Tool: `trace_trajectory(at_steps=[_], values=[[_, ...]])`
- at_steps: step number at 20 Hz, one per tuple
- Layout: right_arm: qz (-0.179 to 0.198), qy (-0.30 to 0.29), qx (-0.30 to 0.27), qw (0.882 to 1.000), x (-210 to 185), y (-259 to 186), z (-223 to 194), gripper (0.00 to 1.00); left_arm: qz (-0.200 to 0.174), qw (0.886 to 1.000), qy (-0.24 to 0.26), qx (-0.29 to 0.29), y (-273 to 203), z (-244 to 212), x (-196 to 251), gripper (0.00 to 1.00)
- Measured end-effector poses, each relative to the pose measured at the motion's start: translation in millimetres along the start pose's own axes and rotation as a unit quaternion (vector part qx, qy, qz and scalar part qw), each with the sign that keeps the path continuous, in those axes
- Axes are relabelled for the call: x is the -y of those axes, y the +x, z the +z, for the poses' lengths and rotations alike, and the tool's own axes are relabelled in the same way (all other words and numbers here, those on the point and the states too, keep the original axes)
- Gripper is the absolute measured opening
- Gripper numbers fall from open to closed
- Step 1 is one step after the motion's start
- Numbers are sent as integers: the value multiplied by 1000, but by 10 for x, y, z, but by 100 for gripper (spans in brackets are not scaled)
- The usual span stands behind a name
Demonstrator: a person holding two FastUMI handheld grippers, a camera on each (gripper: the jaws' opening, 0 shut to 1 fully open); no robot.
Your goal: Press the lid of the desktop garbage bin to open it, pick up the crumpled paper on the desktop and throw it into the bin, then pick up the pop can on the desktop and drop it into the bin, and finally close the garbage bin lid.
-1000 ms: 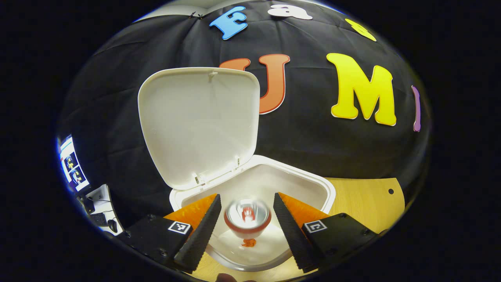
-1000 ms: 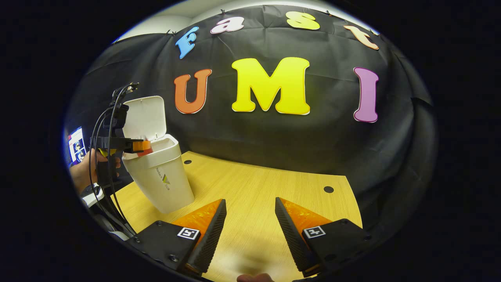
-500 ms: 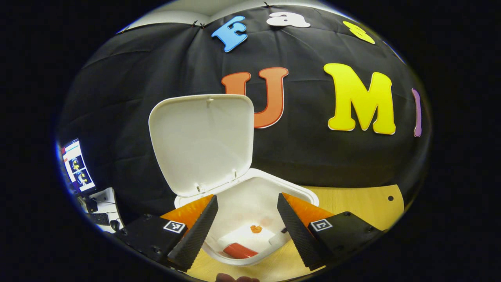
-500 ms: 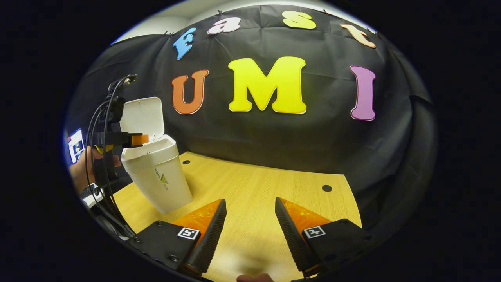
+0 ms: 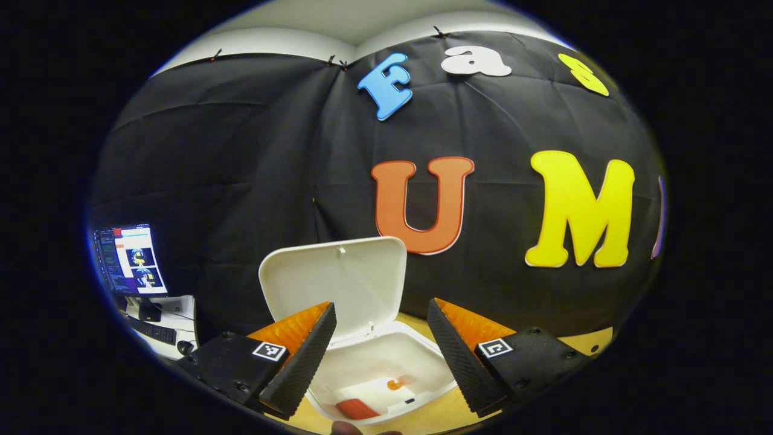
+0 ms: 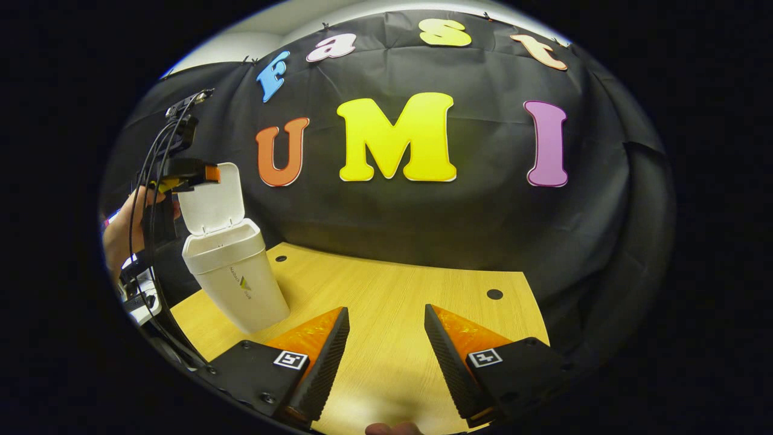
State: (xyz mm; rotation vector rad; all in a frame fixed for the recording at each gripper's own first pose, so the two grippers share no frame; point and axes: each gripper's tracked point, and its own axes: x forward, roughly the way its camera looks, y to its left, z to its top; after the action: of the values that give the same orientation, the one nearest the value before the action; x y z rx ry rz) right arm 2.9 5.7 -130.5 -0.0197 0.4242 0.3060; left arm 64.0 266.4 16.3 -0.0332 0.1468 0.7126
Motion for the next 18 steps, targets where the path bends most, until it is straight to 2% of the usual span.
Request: trace_trajectory(at_steps=[2,5,9,13,18], values=[[-3,1,3,1000,74,-12,39,81,34,999,-16,8,70,218,-140,99],[-8,4,6,1000,184,6,87,79,106,993,-41,11,162,503,-398,99],[-12,11,8,1000,238,34,122,81,157,987,-39,13,479,849,-568,98],[-26,13,8,1000,313,80,152,81,176,983,-51,-29,875,697,-728,99],[-45,22,9,999,391,109,201,81,193,979,-29,-61,1103,508,-716,99]])
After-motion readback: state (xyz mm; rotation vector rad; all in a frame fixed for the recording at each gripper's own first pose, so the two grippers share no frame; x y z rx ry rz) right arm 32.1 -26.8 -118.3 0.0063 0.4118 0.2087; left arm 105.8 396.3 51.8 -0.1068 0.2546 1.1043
